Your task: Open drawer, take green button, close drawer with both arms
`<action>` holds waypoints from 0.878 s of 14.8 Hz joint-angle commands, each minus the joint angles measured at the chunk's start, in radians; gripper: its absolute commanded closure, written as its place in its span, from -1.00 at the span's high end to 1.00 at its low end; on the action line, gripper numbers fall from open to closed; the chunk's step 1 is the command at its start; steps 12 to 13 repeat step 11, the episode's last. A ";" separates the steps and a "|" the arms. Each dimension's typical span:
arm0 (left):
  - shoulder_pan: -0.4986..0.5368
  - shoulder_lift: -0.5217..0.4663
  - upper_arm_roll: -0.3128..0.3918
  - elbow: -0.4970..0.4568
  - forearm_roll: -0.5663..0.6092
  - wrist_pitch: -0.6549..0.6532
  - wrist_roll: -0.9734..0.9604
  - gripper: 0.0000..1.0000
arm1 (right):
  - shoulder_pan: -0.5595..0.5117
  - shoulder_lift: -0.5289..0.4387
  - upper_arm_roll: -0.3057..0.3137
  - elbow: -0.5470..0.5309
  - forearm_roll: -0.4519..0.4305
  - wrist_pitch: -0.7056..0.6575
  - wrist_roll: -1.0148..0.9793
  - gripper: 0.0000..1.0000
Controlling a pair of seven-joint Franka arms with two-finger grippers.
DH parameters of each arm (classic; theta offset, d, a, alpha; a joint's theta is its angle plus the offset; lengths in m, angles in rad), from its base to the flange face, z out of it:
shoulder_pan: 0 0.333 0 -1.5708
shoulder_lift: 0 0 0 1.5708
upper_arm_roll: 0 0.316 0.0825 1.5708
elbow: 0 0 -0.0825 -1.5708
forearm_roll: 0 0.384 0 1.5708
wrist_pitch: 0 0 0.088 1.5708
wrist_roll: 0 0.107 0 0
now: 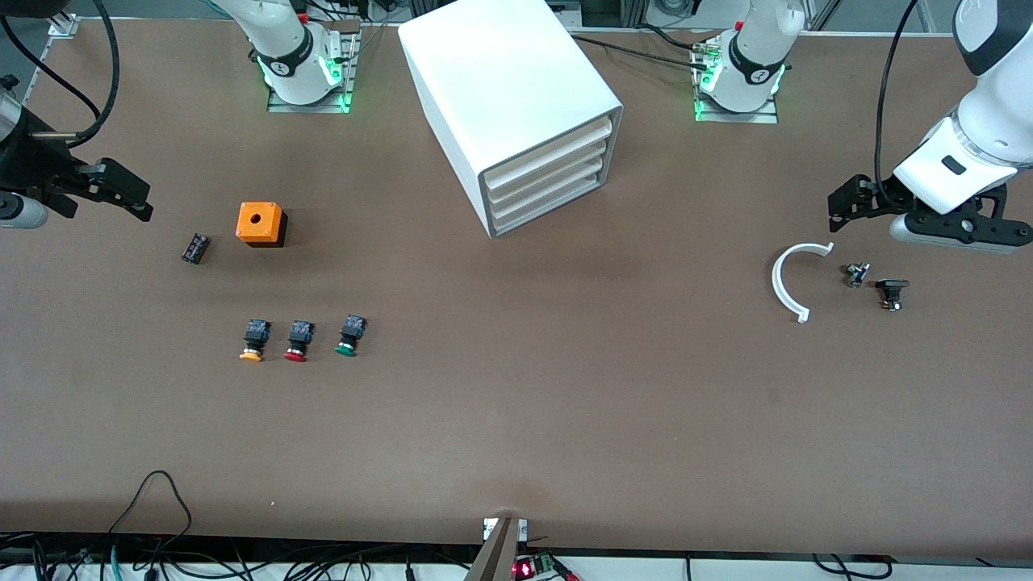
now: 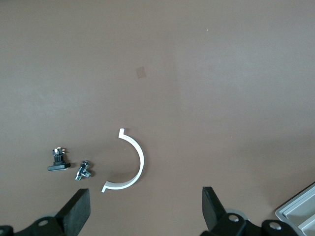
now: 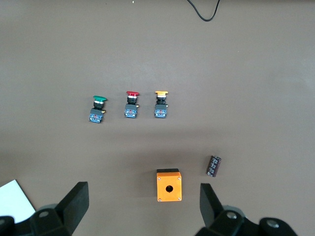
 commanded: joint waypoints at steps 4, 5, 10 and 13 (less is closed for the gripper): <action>-0.010 0.010 0.016 0.039 -0.007 -0.059 0.037 1.00 | 0.004 -0.006 0.000 0.007 -0.020 0.000 -0.001 1.00; -0.009 0.012 0.014 0.041 -0.007 -0.059 0.037 1.00 | 0.004 -0.006 0.000 0.007 -0.020 0.000 -0.004 1.00; -0.006 0.015 0.014 0.047 -0.007 -0.059 0.042 1.00 | 0.004 -0.006 0.000 0.007 -0.018 -0.001 -0.012 1.00; -0.006 0.015 0.014 0.048 -0.007 -0.059 0.040 1.00 | 0.004 -0.006 0.000 0.007 -0.018 -0.003 -0.015 1.00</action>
